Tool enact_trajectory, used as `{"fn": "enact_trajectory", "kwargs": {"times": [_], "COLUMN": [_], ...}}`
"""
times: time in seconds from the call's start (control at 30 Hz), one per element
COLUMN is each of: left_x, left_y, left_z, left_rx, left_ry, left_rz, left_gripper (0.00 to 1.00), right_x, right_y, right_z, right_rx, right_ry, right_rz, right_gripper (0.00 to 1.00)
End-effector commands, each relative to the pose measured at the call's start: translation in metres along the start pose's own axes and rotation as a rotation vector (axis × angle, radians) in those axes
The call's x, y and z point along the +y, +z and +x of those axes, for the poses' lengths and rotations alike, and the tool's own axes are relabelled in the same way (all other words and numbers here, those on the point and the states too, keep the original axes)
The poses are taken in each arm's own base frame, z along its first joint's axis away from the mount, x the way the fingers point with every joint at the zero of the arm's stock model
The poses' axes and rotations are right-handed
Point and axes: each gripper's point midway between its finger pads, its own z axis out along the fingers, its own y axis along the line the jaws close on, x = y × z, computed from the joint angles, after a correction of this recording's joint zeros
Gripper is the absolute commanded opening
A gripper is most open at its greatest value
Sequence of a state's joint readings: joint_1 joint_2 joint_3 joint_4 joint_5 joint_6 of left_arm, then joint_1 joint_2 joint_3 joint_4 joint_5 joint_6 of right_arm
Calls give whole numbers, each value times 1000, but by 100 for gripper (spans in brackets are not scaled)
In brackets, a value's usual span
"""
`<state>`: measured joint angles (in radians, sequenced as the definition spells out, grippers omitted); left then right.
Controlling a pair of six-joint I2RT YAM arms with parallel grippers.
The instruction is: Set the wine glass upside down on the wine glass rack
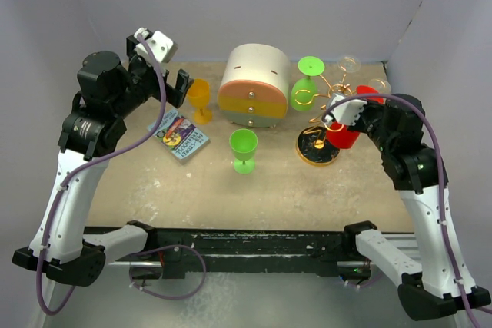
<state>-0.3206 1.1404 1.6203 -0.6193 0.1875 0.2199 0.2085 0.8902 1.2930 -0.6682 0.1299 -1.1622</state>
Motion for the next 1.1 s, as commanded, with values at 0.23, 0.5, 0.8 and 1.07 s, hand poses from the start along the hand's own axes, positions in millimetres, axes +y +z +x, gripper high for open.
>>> {"fn": "enact_trajectory", "kwargs": {"times": [0.23, 0.5, 0.8, 1.07], "left_x": [1, 1, 0, -2], "left_y": [-7, -8, -8, -8], "left_z": [-21, -22, -21, -21], "left_rx": [-76, -79, -80, -83], "left_ry": [-9, -8, -11, -16], "left_rz": [7, 9, 13, 26], "left_gripper": [99, 99, 99, 99], "right_x": [-13, -9, 1, 0], "right_y": [1, 1, -6, -15], "right_z": [11, 13, 19, 25], "right_rx": [64, 75, 86, 101], "right_ry": [44, 47, 45, 53], "right_rz": [89, 77, 41, 51], "right_gripper": [0, 0, 0, 0]}}
